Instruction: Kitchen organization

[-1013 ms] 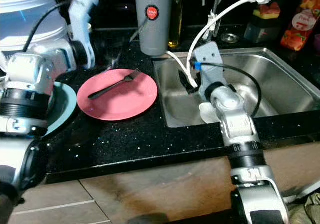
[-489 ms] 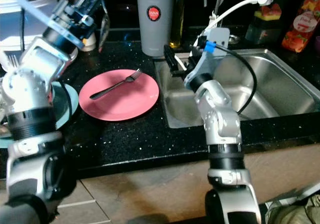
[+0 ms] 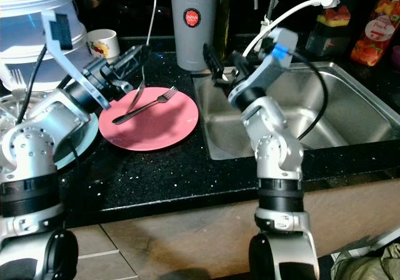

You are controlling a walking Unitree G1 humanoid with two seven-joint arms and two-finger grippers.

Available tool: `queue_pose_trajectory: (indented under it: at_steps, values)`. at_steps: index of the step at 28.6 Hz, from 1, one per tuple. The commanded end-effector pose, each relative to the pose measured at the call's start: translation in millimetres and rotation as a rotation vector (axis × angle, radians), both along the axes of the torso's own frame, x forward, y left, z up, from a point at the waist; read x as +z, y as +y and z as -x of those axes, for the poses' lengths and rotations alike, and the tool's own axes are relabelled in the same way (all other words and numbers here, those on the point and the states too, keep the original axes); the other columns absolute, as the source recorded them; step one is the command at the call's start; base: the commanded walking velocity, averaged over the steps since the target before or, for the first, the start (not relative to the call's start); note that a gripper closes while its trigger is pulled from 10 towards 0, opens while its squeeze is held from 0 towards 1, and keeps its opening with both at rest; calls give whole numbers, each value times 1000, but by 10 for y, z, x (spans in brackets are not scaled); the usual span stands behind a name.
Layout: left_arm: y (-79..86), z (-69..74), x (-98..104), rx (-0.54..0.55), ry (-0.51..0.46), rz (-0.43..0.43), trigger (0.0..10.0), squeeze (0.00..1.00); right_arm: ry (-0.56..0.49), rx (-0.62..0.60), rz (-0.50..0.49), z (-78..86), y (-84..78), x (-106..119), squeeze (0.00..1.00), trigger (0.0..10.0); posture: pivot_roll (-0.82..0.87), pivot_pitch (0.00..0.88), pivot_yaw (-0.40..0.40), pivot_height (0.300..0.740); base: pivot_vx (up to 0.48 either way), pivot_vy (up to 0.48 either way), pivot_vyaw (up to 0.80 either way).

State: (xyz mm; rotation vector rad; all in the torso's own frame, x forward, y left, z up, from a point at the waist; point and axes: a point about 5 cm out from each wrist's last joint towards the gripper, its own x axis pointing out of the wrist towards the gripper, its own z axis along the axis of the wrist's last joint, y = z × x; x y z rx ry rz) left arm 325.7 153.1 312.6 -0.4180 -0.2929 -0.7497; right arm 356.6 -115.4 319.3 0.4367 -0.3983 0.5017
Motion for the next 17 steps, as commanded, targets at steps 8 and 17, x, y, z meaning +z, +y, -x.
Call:
queue_pose_trajectory:
  at_steps: [8,17]
  values:
    - [-185,127,-27,-80,-19,-78,0,0,5,99,-65,47,46,163,0,10000,41,80,-23,740,0,0,0]
    - [-301,228,-74,-136,-14,-91,0,0,71,256,-113,122,230,215,0,10000,40,83,-22,740,0,0,0]
